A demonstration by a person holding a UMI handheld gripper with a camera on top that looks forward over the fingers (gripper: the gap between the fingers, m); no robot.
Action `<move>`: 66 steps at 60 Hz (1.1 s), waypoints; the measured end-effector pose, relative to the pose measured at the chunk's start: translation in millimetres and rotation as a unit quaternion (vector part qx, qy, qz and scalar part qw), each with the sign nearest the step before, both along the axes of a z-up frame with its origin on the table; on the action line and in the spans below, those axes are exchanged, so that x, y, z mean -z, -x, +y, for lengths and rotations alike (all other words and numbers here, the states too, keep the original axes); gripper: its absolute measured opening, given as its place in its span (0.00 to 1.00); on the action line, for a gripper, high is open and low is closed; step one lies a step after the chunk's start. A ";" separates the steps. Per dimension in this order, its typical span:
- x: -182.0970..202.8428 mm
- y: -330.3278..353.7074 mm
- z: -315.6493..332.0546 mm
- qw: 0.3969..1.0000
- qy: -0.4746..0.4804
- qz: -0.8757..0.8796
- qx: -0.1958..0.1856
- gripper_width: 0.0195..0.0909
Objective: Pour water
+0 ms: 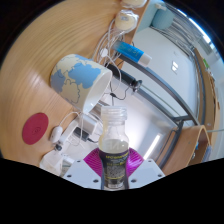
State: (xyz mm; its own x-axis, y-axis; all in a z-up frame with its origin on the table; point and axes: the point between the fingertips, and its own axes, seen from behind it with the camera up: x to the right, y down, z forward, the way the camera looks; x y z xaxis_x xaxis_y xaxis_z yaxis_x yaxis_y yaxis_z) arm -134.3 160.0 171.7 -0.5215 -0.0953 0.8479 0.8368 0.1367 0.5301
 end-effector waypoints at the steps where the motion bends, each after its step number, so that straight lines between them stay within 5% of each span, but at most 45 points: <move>1: -1.1 3.3 1.6 1.000 -0.005 -0.012 -0.003 0.10; 21: 0.4 21.2 7.3 0.993 -0.044 -0.112 -0.008 0.11; 35: -2.2 -5.0 -0.3 0.984 0.047 0.170 0.011 0.11; 49: 46.9 -25.3 -14.5 0.732 0.238 0.637 0.040 0.13; 66: 69.9 -23.7 -11.1 0.504 0.296 0.811 0.010 0.13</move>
